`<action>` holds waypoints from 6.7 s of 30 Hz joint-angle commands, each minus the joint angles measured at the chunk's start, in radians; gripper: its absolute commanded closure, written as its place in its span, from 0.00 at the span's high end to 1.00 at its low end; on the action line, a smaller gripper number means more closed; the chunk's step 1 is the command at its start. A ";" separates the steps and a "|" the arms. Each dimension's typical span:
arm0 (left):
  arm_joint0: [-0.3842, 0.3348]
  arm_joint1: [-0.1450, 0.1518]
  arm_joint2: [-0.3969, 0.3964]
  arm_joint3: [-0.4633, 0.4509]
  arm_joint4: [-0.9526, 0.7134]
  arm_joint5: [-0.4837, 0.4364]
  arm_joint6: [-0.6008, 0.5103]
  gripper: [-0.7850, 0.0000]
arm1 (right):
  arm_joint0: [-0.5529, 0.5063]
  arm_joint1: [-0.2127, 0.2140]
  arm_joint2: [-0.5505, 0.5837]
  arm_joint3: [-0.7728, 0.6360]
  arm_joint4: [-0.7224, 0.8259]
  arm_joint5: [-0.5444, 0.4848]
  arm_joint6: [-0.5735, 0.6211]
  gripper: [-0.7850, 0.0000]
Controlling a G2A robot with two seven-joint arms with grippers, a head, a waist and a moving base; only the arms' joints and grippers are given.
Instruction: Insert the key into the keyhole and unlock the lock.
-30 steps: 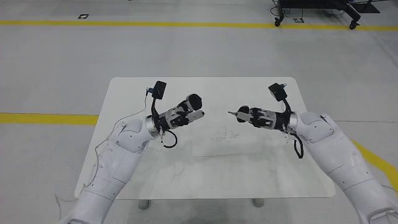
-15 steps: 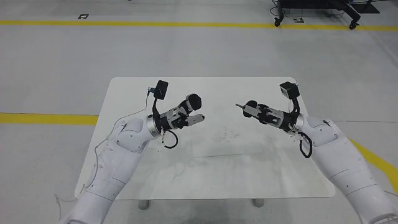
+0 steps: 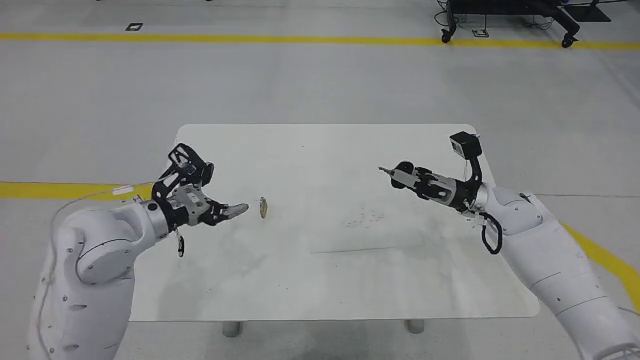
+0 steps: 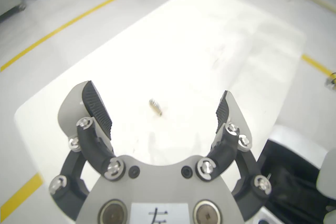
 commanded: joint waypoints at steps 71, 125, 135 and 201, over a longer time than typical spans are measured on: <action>-0.329 -0.045 0.519 0.485 0.214 0.435 0.060 0.00 | 0.000 0.000 0.000 0.000 0.000 0.000 0.000 0.00; -0.418 -0.063 0.509 0.665 -0.234 0.342 0.109 0.00 | -0.011 -0.003 -0.005 -0.018 0.002 0.020 -0.024 0.00; -0.650 -0.120 0.590 0.946 -0.638 0.378 -0.057 0.00 | 0.007 -0.058 -0.094 0.012 0.068 0.071 -0.210 0.00; -0.970 -0.346 0.699 1.635 -1.528 0.522 -0.489 0.00 | 0.227 -0.326 -0.324 0.256 0.185 0.093 -0.316 0.00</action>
